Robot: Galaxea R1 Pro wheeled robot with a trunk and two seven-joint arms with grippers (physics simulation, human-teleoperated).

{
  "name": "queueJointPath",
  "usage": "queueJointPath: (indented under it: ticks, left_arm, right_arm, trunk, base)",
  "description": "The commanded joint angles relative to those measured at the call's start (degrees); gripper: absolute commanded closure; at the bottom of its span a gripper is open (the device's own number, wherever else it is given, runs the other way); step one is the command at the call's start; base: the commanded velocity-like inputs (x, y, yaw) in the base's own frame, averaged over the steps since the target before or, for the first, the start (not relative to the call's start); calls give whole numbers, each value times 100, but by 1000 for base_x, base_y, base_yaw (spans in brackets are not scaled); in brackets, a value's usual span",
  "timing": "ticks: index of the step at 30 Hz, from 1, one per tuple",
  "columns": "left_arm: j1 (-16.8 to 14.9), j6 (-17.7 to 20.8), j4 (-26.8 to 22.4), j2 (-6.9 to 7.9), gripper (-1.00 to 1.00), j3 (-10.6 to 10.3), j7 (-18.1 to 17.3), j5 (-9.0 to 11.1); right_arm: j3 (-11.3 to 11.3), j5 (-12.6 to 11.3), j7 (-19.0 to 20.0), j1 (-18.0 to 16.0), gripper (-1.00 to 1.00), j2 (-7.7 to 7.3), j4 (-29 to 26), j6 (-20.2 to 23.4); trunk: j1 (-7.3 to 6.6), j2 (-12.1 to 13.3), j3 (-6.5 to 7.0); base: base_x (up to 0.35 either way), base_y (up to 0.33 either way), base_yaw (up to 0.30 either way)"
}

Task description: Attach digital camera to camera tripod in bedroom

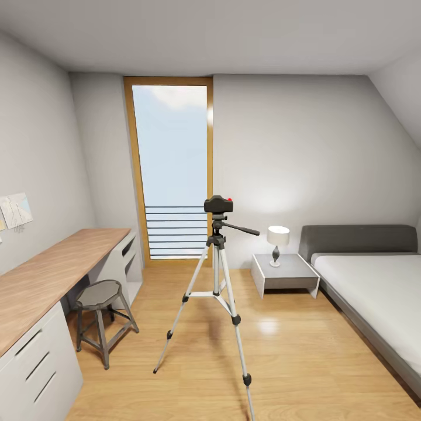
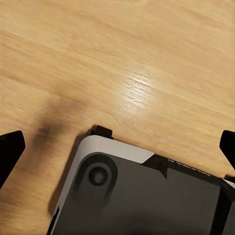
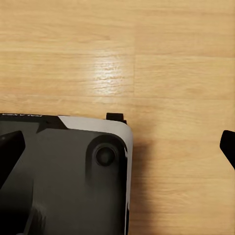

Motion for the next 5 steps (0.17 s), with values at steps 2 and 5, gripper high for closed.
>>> queueJointPath:
  ticks: [2,5]
  left_arm:
    - [0,-7,-9,1,-100,-48,19,39]
    - [1,-7,-10,-2,-100,-48,19,39]
  right_arm:
    - [-18,37,12,-3,-100,-2,10,-25]
    - [-16,37,12,-3,-100,-2,10,-24]
  trunk:
    - [2,-4,-2]
    - [2,-4,-2]
  base:
    - [0,0,0]
    - [0,0,0]
